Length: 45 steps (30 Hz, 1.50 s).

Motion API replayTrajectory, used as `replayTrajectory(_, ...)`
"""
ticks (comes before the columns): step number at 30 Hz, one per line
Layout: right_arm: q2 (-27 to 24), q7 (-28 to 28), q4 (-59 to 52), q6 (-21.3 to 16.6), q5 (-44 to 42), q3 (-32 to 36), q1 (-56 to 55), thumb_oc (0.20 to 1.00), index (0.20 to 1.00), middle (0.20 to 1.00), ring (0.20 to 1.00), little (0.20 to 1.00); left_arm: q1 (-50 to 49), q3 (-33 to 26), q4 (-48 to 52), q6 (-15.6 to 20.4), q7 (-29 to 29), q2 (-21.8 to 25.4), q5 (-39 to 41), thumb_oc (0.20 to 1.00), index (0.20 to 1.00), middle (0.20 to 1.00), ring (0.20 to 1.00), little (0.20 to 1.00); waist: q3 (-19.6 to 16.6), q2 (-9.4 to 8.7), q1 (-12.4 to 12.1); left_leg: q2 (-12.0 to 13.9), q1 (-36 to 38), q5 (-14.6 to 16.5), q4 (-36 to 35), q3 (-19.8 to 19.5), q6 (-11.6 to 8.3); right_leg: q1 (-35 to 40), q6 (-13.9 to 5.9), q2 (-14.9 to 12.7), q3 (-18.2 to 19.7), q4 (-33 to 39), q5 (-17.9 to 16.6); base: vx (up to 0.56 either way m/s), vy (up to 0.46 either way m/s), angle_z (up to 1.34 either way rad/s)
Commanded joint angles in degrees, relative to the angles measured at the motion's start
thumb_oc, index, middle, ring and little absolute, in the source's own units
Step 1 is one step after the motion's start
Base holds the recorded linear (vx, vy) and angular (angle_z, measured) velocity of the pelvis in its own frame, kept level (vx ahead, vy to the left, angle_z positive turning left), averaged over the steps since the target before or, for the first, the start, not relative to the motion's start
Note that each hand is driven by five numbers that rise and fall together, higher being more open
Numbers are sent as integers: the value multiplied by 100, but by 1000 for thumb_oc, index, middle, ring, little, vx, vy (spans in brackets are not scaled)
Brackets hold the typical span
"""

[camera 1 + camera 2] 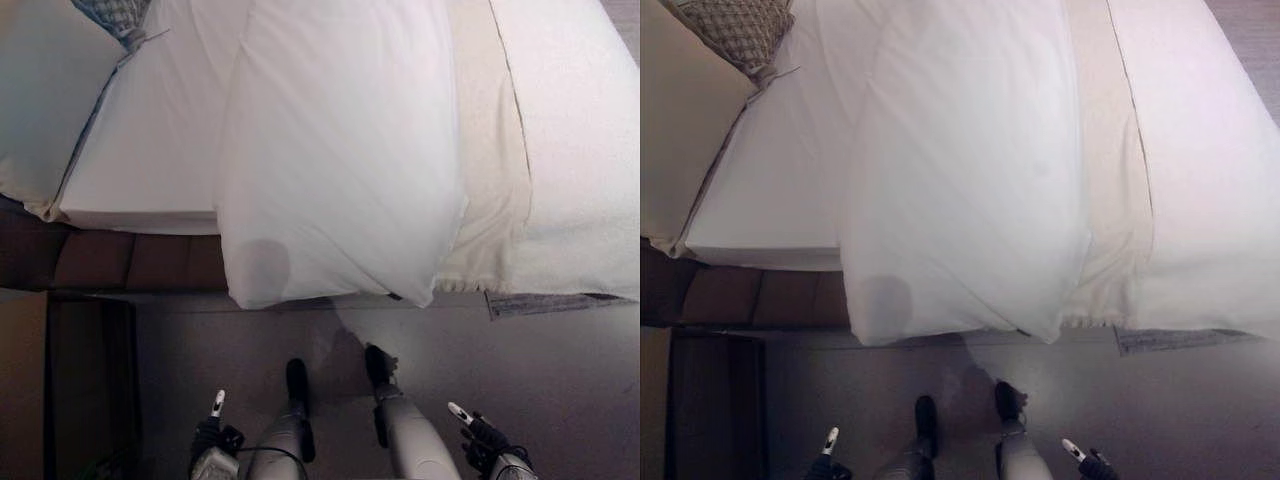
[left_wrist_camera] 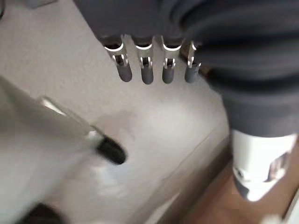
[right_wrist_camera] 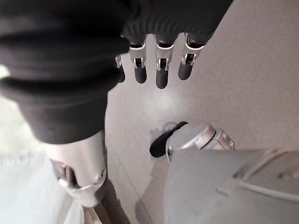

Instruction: Make the bed

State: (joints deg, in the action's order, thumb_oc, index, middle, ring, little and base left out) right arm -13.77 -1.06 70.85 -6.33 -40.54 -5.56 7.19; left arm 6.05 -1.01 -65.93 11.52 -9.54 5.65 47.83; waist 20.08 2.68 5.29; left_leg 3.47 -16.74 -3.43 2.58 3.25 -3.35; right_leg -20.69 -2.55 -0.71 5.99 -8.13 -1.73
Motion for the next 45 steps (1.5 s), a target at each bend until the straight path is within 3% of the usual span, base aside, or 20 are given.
replayTrajectory(1,16,-53,-192,-77,195,-226,-95,1000,1000,1000,1000,1000,36,185,173,-9,320,110,-283,1000,1000,1000,1000,1000,-187,-156,41,-127,-368,74,319,9,-14,-54,-560,-406,93,258,-230,2,-6,9)
replayTrajectory(7,4,38,-1413,-490,72,-496,-15,1000,1000,1000,1000,1000,183,984,1206,237,657,530,-1236,1000,1000,1000,1000,1000,-185,-172,88,-113,-386,71,302,31,-34,-107,-572,-365,121,238,-212,0,-2,1)
replayTrajectory(12,-83,-34,-2459,-784,79,-997,437,1000,1000,1000,1000,1000,743,1391,1583,352,1240,678,-980,1000,1000,1000,1000,1000,-213,-225,117,-114,-446,90,324,59,-36,-229,-576,-309,180,158,-179,0,0,0)
replayTrajectory(22,-355,-822,-2574,-602,-247,-1887,2087,1000,1000,1000,1000,1000,2409,2354,1907,268,1915,951,-848,1000,1000,1000,1000,1000,64,-242,107,-149,-1043,153,799,-6,-55,-782,-537,-223,150,-227,-108,-60,-12,-4)
replayTrajectory(26,-542,-1113,-2530,-419,-434,-2340,3244,1000,1000,1000,1000,1000,3700,2990,1976,300,2047,1304,-1071,1000,1000,1000,1000,1000,302,-232,107,-142,-1886,281,1561,-83,-108,-1619,-472,-161,44,-1077,90,-107,-30,11)
replayTrajectory(33,-826,-1328,-2157,-204,-601,-2868,4798,1000,1000,1000,1000,1000,5321,3626,1850,338,2147,1912,-1201,1000,1000,1000,1000,1000,400,-158,85,2,-3323,680,2898,-160,-134,-3096,-420,-196,-92,-2470,449,-54,-12,10)
replayTrajectory(38,-867,-1085,-1355,-250,-778,-3058,5801,1000,1000,1000,1000,1000,6387,3987,1291,462,1809,2100,-1461,1000,1000,1000,1000,1000,532,-138,72,-11,-4043,880,3714,-205,-163,-3776,-356,-183,-141,-3191,691,0,0,-3)
replayTrajectory(41,-885,-1001,-1172,-253,-822,-3087,6017,1000,1000,1000,1000,1000,6578,4056,1168,471,1709,2173,-1540,1000,1000,1000,1000,1000,527,-131,72,-36,-4169,943,3806,-234,-122,-3933,-365,-187,-136,-3307,722,0,0,0)
replayTrajectory(42,-920,-962,-1012,-249,-791,-3158,6262,1000,1000,1000,1000,1000,6820,4179,1007,506,1551,2218,-1753,1000,1000,1000,1000,1000,590,-136,81,-46,-4266,996,3982,-235,-136,-4032,-356,-148,-127,-3466,773,33,33,-1)
replayTrajectory(43,-1029,-813,-784,-319,-903,-3254,6733,1000,1000,1000,1000,1000,7290,4339,583,538,1036,2358,-2255,1000,1000,1000,1000,1000,602,-163,88,-72,-4560,1094,4215,-245,-103,-4305,-361,-110,-137,-3651,816,35,33,-5)
replayTrajectory(45,-1046,-767,-700,-342,-1084,-3176,6785,1000,1000,1000,1000,1000,7401,4321,390,495,900,2347,-2345,1000,1000,1000,1000,1000,622,-162,86,-78,-4591,1125,4278,-247,-101,-4314,-357,-118,-144,-3690,846,31,13,-9)
